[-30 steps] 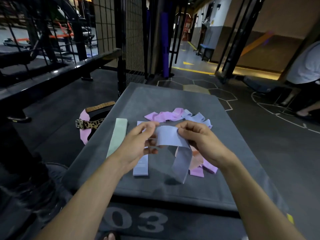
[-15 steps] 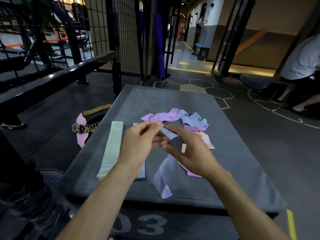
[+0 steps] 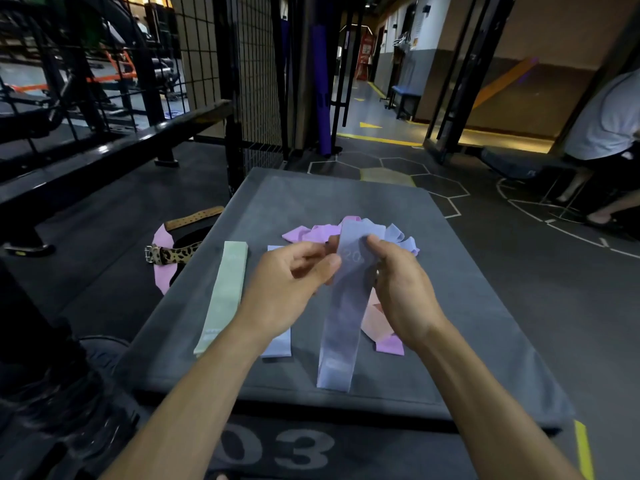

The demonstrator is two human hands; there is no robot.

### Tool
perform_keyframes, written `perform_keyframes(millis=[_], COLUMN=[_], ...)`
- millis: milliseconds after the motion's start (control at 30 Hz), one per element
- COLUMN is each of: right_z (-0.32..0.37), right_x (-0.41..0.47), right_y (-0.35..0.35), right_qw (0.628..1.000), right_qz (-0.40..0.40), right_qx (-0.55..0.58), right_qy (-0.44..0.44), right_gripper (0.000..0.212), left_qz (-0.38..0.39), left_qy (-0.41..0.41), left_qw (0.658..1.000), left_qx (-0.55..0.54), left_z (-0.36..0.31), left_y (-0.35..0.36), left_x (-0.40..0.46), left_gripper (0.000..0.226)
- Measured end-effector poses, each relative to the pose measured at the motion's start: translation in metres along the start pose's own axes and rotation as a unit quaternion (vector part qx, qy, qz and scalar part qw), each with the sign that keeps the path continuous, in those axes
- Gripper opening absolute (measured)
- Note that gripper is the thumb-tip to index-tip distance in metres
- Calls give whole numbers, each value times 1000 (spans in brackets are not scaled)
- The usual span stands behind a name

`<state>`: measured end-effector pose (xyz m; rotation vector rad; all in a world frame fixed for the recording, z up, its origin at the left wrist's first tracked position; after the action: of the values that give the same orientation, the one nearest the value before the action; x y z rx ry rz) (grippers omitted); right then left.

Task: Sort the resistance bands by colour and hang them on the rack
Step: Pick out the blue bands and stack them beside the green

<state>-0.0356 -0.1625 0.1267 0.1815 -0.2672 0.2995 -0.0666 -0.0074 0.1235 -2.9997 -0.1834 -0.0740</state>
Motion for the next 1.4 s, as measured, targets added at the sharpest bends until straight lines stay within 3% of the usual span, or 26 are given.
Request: perform_keyframes(millis=[200,367,467,600,767,967,1167,1400], right_z=[5,26,39,63,88,82,15,-96], right_x=[1,3,4,14,39,87,147,204], right_y=[0,0,8,19,28,30,24,27], right_qw=[999,978,964,958,955,960,967,968], right_qz=[-11,-25,-17,-8,-47,-84,-112,-75], right_qx=[-49,-134,-173,-152,-125,-147,-163,-239], right_qy=[-21,-160,-203,-243,-266,-225,-162,-20], right_gripper=[31,14,13,13,11,10,12,11], left_qz=[24,26,76,140,136,95,41,64], left_qy=[39,47,39,15,-45,-112,-204,-302], left_qw=[998,996,994,980,972,975,964,934], left_qx=[50,67,73,143,187,168,167,180], left_z=[4,5,6,19,43,60,84,101], left_y=[-3,-8,-8,-7,-11,-34,-59,-65], left_x=[-3,-4,-4,-6,0,11,27,37], left_gripper=[8,7,7,11,9,6,31,6])
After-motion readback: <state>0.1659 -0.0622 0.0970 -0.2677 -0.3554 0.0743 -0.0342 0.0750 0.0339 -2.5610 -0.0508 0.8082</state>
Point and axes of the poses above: each hand's wrist, its own x-axis towards the middle knuckle, its own y-axis out of the palm, z = x × y, the point moved 5 cm from there along x, towards the middle knuckle, and after that the axes turned 11 degrees about -y, right-handed, at the moved point
